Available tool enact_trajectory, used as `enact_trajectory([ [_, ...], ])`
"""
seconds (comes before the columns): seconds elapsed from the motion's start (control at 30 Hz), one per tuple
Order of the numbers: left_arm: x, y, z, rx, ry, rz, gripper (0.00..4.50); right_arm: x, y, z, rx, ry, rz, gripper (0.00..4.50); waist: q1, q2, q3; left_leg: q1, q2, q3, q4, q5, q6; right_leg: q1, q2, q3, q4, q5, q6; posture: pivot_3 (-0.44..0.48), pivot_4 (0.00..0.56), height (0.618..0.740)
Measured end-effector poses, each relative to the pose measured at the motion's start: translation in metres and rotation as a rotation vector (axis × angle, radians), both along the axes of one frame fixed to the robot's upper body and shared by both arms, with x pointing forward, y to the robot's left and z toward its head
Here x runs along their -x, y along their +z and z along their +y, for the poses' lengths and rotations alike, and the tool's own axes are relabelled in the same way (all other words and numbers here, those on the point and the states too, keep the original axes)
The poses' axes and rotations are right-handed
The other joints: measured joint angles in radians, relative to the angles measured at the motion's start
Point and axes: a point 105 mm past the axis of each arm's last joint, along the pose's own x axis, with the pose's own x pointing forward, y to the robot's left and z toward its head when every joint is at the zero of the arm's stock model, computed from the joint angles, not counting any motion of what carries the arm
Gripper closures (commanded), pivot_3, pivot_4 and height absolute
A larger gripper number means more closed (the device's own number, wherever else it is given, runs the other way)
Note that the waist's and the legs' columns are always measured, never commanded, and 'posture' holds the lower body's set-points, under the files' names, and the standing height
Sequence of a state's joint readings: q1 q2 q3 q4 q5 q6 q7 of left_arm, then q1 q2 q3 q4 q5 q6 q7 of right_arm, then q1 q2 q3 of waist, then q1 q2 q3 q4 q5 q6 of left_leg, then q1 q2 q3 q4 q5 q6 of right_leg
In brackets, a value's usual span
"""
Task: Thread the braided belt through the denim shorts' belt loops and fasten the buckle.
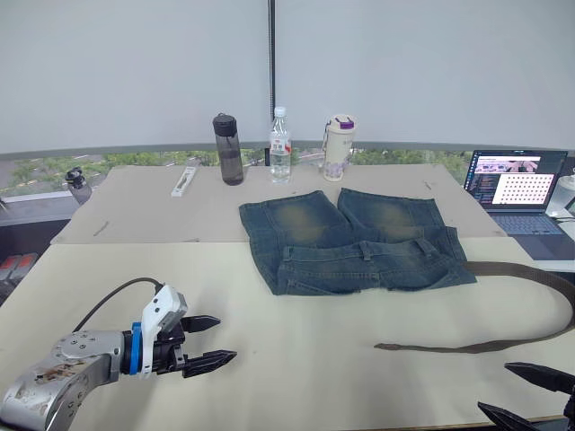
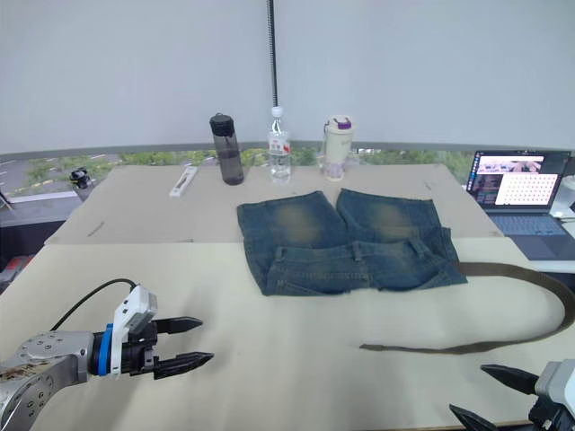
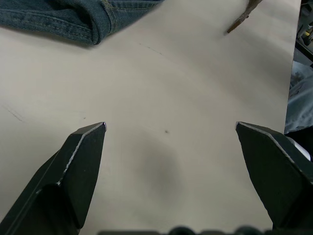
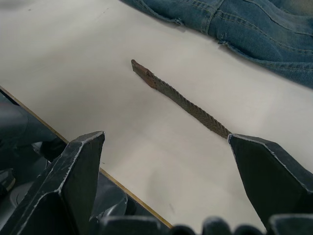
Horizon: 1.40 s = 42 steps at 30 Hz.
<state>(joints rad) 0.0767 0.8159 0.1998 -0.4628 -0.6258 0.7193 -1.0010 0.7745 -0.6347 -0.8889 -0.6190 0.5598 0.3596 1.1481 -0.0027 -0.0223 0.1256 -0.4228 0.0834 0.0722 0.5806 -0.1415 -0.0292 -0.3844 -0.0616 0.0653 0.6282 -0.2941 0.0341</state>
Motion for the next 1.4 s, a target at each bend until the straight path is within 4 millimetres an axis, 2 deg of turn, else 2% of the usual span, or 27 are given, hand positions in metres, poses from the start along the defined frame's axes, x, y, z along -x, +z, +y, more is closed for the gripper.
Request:
enact_trajectory([
  [0.07,-0.003,0.000,-0.002,-0.002,-0.008,-0.004,0.00,0.000,0.000,0.000,-0.002,-0.009,-0.007,0.04,0.001,0.000,0.000,0.000,0.000,0.000,0.000,0.000,0.000,0.000,0.000,0.000,0.000,0.000,0.000,0.000,0.150,0.740],
  [0.1,-0.020,0.004,-0.013,-0.010,-0.029,-0.045,0.00,-0.003,-0.002,0.003,-0.022,-0.041,-0.029,0.04,0.021,0.000,0.000,-0.001,-0.002,-0.003,0.001,0.000,0.000,0.002,0.000,-0.002,0.000,-0.001,0.001,0.000,0.150,0.740],
  [0.13,-0.035,0.010,-0.027,-0.004,-0.047,-0.098,0.00,-0.009,-0.001,0.014,-0.047,-0.027,-0.068,0.04,0.026,-0.001,0.000,-0.003,-0.003,-0.005,0.002,0.000,-0.001,0.000,0.001,-0.002,0.001,-0.002,0.003,0.000,0.150,0.740],
  [0.23,-0.069,0.026,-0.074,0.013,-0.123,-0.202,0.00,-0.022,0.010,0.042,-0.067,0.011,-0.166,0.04,0.034,0.000,-0.002,-0.008,-0.006,-0.008,0.011,0.000,0.000,0.000,0.002,0.000,0.002,0.000,0.004,0.000,0.150,0.740],
  [0.33,-0.093,0.029,-0.105,-0.029,-0.182,-0.217,0.00,-0.029,0.016,0.048,-0.073,-0.038,-0.204,0.04,0.024,-0.002,-0.004,-0.009,-0.008,-0.010,0.012,0.002,0.012,0.005,0.002,0.002,0.001,-0.001,0.007,0.000,0.150,0.740],
  [0.4,-0.103,0.029,-0.128,-0.049,-0.229,-0.213,0.00,-0.032,0.018,0.053,-0.076,-0.040,-0.219,0.04,0.020,-0.002,-0.004,-0.009,-0.010,-0.012,0.012,0.002,0.013,0.010,0.002,0.002,0.001,0.001,0.013,0.000,0.150,0.740],
  [0.47,-0.111,0.026,-0.152,-0.073,-0.279,-0.219,0.00,-0.035,0.020,0.058,-0.076,-0.046,-0.228,0.04,0.018,-0.002,-0.005,-0.008,-0.012,-0.015,0.012,0.002,0.014,0.013,0.002,0.002,0.001,0.000,0.016,0.000,0.150,0.740],
  [0.5,-0.116,0.019,-0.170,-0.115,-0.321,-0.230,0.00,-0.037,0.021,0.061,-0.077,-0.050,-0.233,0.04,0.016,-0.001,-0.005,-0.008,-0.013,-0.017,0.012,0.002,0.014,0.013,0.002,0.002,0.001,-0.001,0.016,0.000,0.150,0.740],
  [0.67,-0.134,-0.009,-0.223,-0.265,-0.367,-0.266,0.00,-0.038,0.019,0.067,-0.064,-0.053,-0.215,0.04,0.015,-0.005,-0.002,-0.009,-0.016,-0.021,0.013,0.002,0.015,0.014,0.002,0.002,0.001,-0.002,0.017,0.000,0.150,0.740],
  [0.77,-0.144,-0.021,-0.246,-0.392,-0.353,-0.323,0.84,-0.037,0.019,0.071,-0.046,-0.052,-0.217,0.00,0.015,-0.007,-0.001,-0.012,-0.017,-0.023,0.014,0.001,0.015,0.013,0.002,0.002,0.001,-0.004,0.021,0.000,0.150,0.740],
  [0.8,-0.147,-0.025,-0.247,-0.430,-0.352,-0.343,1.12,-0.037,0.020,0.071,-0.039,-0.056,-0.221,0.00,0.013,-0.007,-0.001,-0.012,-0.017,-0.023,0.014,0.001,0.016,0.013,0.002,0.002,0.001,-0.004,0.022,0.000,0.150,0.740],
  [0.97,-0.159,-0.029,-0.232,-0.511,-0.365,-0.416,2.90,-0.031,0.017,0.073,-0.028,-0.080,-0.205,0.00,0.000,-0.005,-0.002,-0.008,-0.017,-0.027,0.014,0.000,0.017,0.015,0.004,0.002,0.002,-0.005,0.022,0.000,0.150,0.740],
  [1.0,-0.161,-0.029,-0.227,-0.513,-0.358,-0.412,3.15,-0.031,0.017,0.073,-0.027,-0.080,-0.207,0.00,-0.003,-0.005,-0.002,-0.008,-0.017,-0.027,0.014,0.000,0.017,0.015,0.004,0.002,0.002,-0.006,0.022,0.000,0.150,0.740],
  [1.07,-0.170,-0.027,-0.208,-0.516,-0.316,-0.396,3.84,-0.032,0.017,0.074,-0.029,-0.078,-0.207,0.00,-0.014,-0.005,-0.002,-0.007,-0.017,-0.027,0.013,0.000,0.017,0.015,0.005,0.002,0.003,-0.006,0.022,0.000,0.150,0.740],
  [1.13,-0.183,-0.024,-0.176,-0.527,-0.246,-0.373,4.49,-0.033,0.017,0.079,-0.030,-0.049,-0.201,0.00,-0.028,-0.004,-0.003,-0.006,-0.016,-0.027,0.011,0.000,0.017,0.015,0.006,0.004,0.004,-0.006,0.020,0.000,0.150,0.740],
  [1.2,-0.191,-0.023,-0.142,-0.521,-0.169,-0.339,4.49,-0.035,0.017,0.082,-0.024,-0.021,-0.196,0.00,-0.041,-0.003,-0.003,-0.003,-0.016,-0.028,0.010,0.000,0.017,0.015,0.006,0.004,0.006,-0.006,0.016,0.000,0.150,0.740],
  [1.23,-0.194,-0.025,-0.114,-0.502,-0.107,-0.299,4.49,-0.038,0.016,0.085,-0.018,0.010,-0.188,0.00,-0.048,-0.003,-0.004,-0.001,-0.016,-0.028,0.009,-0.001,0.017,0.016,0.007,0.005,0.009,-0.006,0.014,0.000,0.150,0.740],
  [1.27,-0.194,-0.024,-0.096,-0.482,-0.065,-0.279,4.49,-0.040,0.014,0.086,-0.017,0.025,-0.178,0.00,-0.050,-0.003,-0.003,0.000,-0.016,-0.028,0.009,-0.002,0.017,0.016,0.007,0.005,0.012,-0.007,0.013,0.000,0.150,0.740],
  [1.33,-0.186,-0.026,-0.061,-0.454,0.000,-0.243,4.49,-0.044,0.013,0.088,-0.012,0.065,-0.169,0.00,-0.055,0.000,-0.005,0.001,-0.016,-0.028,0.009,-0.002,0.017,0.016,0.007,0.006,0.015,-0.009,0.012,0.000,0.150,0.740],
  [1.4,-0.168,-0.028,-0.031,-0.414,0.068,-0.207,4.49,-0.046,0.011,0.088,0.001,0.102,-0.145,0.00,-0.058,0.003,-0.007,0.003,-0.015,-0.028,0.009,-0.003,0.016,0.016,0.008,0.006,0.017,-0.011,0.012,0.000,0.150,0.740],
])
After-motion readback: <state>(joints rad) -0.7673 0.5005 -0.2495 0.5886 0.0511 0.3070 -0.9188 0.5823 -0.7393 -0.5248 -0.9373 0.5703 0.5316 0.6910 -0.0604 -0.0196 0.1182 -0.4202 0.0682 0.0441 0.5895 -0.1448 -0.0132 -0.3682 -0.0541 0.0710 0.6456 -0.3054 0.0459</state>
